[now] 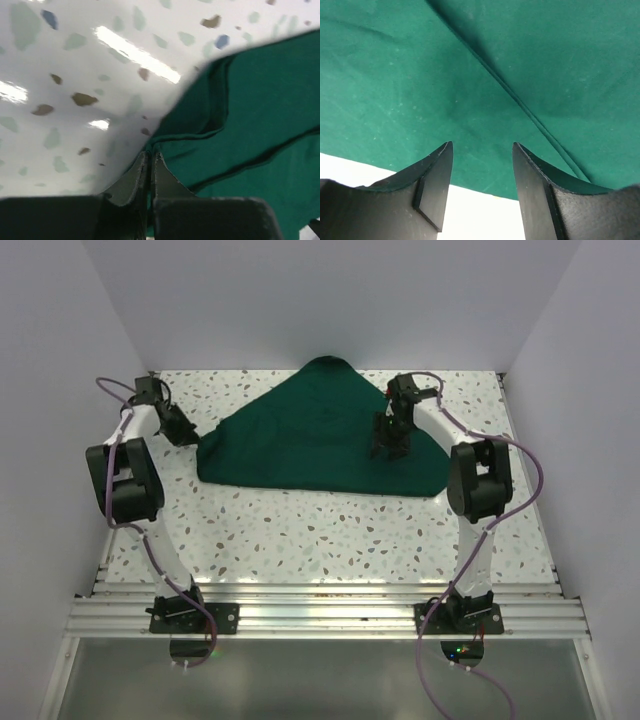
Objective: Prepare the surgical pack
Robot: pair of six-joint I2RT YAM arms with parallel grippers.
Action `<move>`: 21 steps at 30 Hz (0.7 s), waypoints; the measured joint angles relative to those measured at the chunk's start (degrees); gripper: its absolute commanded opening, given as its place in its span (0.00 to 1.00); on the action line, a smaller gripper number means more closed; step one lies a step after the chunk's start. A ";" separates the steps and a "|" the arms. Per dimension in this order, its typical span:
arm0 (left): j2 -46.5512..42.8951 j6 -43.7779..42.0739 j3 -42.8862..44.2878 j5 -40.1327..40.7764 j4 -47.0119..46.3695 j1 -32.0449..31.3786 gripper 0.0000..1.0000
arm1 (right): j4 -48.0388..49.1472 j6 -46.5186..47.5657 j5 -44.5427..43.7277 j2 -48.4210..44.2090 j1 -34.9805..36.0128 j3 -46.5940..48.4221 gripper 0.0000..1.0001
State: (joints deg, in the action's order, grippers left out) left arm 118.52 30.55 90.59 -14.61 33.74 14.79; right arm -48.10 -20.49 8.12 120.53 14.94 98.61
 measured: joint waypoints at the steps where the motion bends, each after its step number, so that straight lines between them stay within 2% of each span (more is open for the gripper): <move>1: -0.92 0.42 0.20 -0.35 0.61 -0.79 0.00 | -0.07 0.04 -0.28 0.00 0.00 0.00 0.53; 12: -8.17 5.99 7.45 -4.02 3.78 -13.29 0.00 | -0.26 0.55 -1.31 2.38 -0.02 -0.61 0.53; 21: -5.20 11.02 15.93 -6.19 4.35 -29.31 0.00 | 0.33 0.02 0.66 4.02 -1.51 -1.51 0.54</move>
State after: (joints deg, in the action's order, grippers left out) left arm 113.32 41.56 106.52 -20.80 38.09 -14.52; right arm -47.77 -20.47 8.78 124.55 13.43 97.10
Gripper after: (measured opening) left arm 0.032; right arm 0.535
